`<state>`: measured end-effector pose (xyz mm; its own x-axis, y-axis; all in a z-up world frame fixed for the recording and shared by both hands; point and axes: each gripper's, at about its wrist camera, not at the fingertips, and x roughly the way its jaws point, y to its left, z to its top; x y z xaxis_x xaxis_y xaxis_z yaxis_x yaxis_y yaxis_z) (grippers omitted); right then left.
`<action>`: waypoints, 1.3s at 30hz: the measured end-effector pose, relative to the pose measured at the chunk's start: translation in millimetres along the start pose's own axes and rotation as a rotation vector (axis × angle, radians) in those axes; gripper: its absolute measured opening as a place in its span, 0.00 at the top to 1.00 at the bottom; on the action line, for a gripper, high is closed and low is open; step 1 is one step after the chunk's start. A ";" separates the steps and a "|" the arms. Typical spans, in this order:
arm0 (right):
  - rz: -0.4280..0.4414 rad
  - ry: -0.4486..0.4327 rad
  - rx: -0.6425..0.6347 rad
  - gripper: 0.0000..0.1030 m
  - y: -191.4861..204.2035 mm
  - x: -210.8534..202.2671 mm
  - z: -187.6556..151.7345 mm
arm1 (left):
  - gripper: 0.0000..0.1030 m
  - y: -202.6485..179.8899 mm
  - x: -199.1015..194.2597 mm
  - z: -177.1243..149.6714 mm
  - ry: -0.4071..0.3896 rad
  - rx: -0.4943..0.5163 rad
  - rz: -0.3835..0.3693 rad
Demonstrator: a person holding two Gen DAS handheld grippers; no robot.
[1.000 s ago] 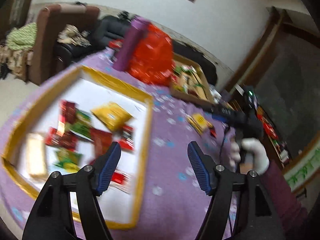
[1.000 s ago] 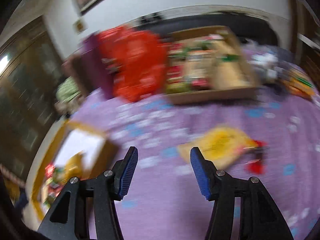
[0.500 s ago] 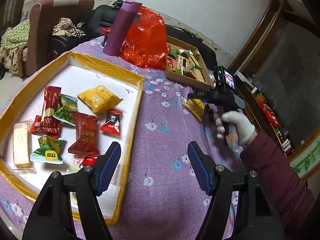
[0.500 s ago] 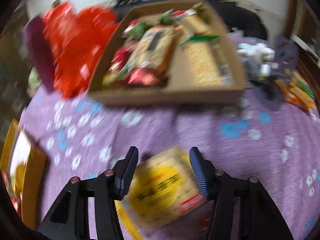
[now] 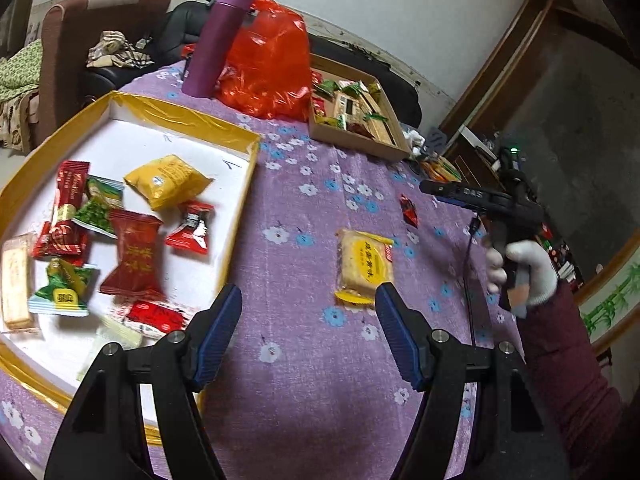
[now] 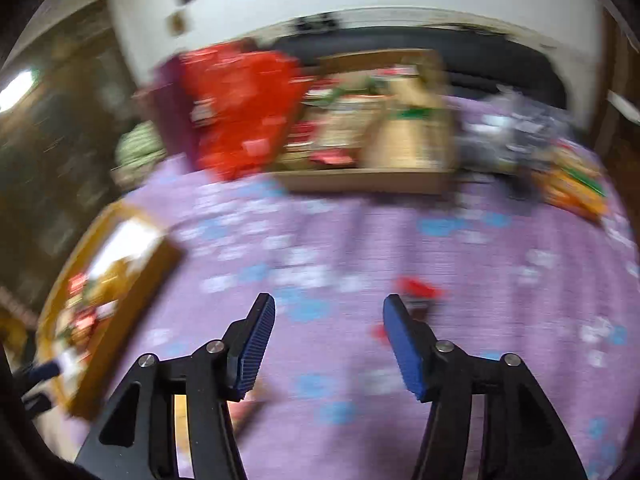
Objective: Organize snacks
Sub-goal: 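Grasp the cracker pack with left gripper while right grasps red candy pack, then carry the cracker pack and red candy over the white tray and release both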
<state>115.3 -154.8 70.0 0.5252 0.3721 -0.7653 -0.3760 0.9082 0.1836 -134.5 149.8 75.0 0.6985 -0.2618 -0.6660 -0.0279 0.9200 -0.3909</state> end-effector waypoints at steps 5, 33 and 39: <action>-0.054 0.042 0.107 0.42 -32.9 35.7 -4.8 | 0.33 -10.7 7.7 -1.6 0.024 0.020 0.004; 0.205 -0.034 0.145 0.79 2.0 -1.5 -92.5 | 0.33 -95.4 143.2 13.9 0.144 0.324 0.149; 0.225 -0.049 0.153 0.79 -1.8 -6.0 -92.1 | 0.25 -105.6 171.8 7.7 0.176 0.357 0.208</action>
<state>42.5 -176.3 17.4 0.4794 0.5734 -0.6644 -0.3698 0.8185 0.4396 -6.0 9.9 6.7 0.5711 -0.0781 -0.8172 0.1151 0.9932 -0.0144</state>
